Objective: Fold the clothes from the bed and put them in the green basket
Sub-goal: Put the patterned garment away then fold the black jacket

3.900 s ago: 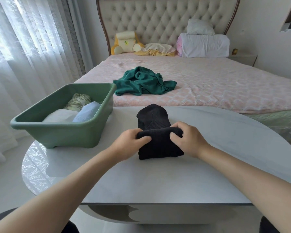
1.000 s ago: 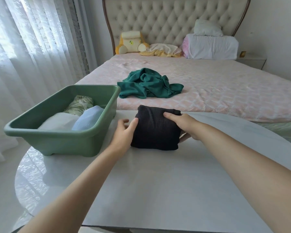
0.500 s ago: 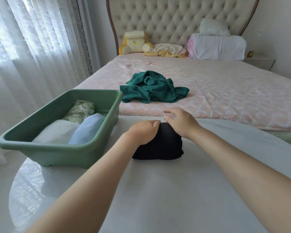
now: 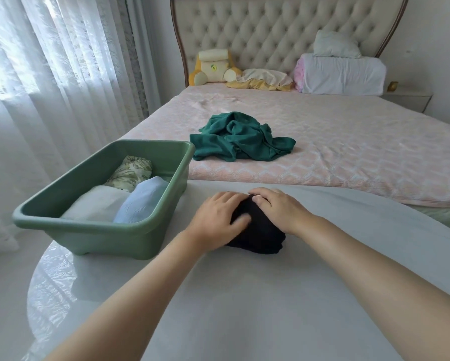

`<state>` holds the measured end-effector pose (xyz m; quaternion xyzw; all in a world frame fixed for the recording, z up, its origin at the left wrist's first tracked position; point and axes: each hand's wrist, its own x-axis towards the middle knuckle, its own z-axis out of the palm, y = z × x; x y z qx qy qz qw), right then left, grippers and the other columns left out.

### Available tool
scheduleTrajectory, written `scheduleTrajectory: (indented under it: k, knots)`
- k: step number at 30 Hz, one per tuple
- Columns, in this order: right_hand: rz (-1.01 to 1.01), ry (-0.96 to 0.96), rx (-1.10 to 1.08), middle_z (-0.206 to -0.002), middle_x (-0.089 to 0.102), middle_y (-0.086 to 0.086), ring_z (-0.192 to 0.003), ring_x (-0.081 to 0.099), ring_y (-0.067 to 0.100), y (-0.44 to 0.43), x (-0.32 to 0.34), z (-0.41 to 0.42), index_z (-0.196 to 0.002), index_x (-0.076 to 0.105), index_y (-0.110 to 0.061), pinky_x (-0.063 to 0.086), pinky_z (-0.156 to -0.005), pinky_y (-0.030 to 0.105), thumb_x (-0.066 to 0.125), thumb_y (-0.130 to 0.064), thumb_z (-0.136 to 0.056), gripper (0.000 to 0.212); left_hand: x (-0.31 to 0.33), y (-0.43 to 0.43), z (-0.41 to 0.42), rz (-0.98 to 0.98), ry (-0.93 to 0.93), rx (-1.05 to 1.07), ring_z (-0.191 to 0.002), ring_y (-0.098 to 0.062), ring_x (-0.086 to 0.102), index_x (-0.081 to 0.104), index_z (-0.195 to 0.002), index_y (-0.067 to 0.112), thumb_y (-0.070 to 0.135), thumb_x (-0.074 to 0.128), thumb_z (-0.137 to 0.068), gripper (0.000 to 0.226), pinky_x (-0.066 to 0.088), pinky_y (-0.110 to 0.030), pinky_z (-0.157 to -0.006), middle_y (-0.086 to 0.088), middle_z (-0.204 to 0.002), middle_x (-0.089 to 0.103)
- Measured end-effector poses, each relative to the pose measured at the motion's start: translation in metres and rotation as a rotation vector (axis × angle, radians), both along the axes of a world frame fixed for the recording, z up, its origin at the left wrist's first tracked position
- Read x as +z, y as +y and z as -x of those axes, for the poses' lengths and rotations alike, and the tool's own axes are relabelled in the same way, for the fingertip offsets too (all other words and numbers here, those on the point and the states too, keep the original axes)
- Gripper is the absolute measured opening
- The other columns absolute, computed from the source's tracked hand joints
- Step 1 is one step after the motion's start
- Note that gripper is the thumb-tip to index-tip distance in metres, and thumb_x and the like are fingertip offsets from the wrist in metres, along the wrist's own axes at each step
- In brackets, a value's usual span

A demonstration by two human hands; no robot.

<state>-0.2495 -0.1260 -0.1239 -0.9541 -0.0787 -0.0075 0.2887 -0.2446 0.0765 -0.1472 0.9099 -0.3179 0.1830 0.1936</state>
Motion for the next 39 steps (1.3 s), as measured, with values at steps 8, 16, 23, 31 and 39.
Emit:
scheduleTrajectory:
  k: [8, 16, 23, 31, 39]
  knots:
    - [0.170, -0.115, 0.144, -0.146, 0.037, -0.007, -0.131, 0.041, 0.016, -0.002, -0.009, 0.045, -0.149, 0.026, -0.033, 0.036, -0.111, 0.037, 0.076, -0.068, -0.065, 0.104, 0.004, 0.009, 0.012, -0.241, 0.096, -0.015, -0.146, -0.018, 0.026, 0.022, -0.155, 0.020, 0.038, 0.075, -0.066, 0.105, 0.022, -0.032, -0.118, 0.001, -0.156, 0.033]
    - [0.446, -0.226, -0.135, -0.130, 0.045, 0.003, -0.119, 0.049, 0.028, 0.020, -0.017, 0.068, -0.149, 0.027, -0.035, 0.042, -0.098, 0.043, 0.035, -0.093, -0.062, 0.105, 0.014, -0.011, 0.032, -0.161, 0.291, 0.369, -0.128, -0.030, 0.032, 0.018, -0.157, 0.035, 0.018, 0.059, -0.086, 0.084, 0.039, -0.036, -0.102, -0.008, -0.146, 0.026]
    - [0.174, -0.228, 0.105, -0.144, 0.028, -0.001, -0.137, 0.029, 0.019, 0.007, -0.014, 0.072, -0.155, 0.029, -0.030, 0.041, -0.109, 0.038, 0.066, -0.068, -0.076, 0.095, 0.027, -0.010, 0.039, 0.399, 0.802, 0.464, -0.118, -0.025, 0.055, 0.034, -0.150, 0.043, 0.062, 0.048, -0.086, 0.069, 0.048, -0.036, -0.096, -0.002, -0.146, 0.040]
    - [0.269, -0.343, 0.002, -0.158, 0.014, 0.007, -0.147, 0.023, 0.028, 0.022, -0.049, 0.068, -0.154, -0.010, -0.039, 0.045, -0.107, 0.046, 0.064, -0.072, -0.063, 0.122, 0.034, -0.015, 0.040, 0.852, 1.043, 0.423, -0.110, -0.030, 0.064, 0.033, -0.153, 0.035, 0.045, 0.066, -0.090, 0.071, 0.063, -0.037, -0.063, -0.001, -0.143, 0.051]
    - [0.368, -0.527, -0.040, -0.136, 0.049, 0.015, -0.109, 0.061, 0.034, 0.031, -0.054, 0.053, -0.145, 0.036, -0.019, 0.060, -0.060, 0.042, 0.090, -0.041, -0.051, 0.110, 0.039, -0.005, 0.047, 0.146, 0.543, 0.390, -0.137, -0.023, 0.039, 0.034, -0.152, 0.035, 0.038, 0.046, -0.096, 0.057, 0.041, -0.036, -0.107, 0.002, -0.158, 0.028]
